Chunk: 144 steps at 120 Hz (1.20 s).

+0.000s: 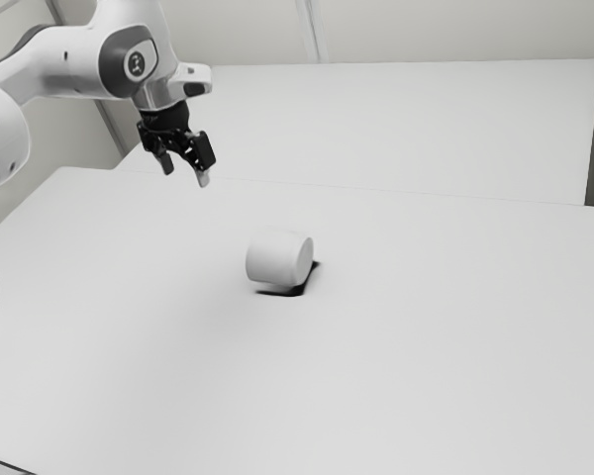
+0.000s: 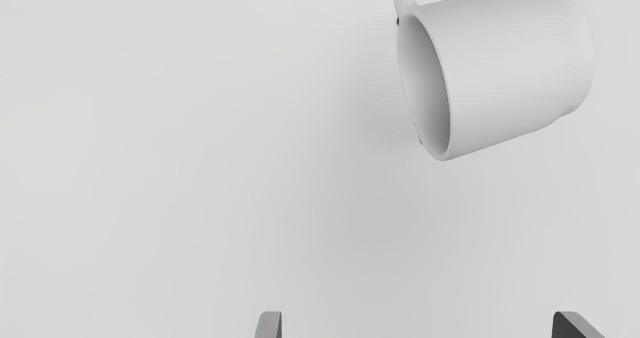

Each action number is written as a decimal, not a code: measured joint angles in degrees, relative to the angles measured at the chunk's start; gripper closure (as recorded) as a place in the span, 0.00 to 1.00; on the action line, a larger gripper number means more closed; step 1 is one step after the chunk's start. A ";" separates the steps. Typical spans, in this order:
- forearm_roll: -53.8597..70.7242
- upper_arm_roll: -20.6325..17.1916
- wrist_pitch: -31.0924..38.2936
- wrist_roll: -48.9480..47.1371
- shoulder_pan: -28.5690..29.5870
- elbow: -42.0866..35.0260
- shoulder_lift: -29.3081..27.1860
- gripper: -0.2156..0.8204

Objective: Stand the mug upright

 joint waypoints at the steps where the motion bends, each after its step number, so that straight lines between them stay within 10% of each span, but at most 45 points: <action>1: 0.00 0.03 0.14 0.10 -0.01 -0.09 -0.02 0.22; 54: -21.74 13.27 -1.08 4.20 -6.29 -0.92 6.27 0.23; 144: -51.40 17.70 -7.43 13.23 -1.61 5.29 22.14 0.25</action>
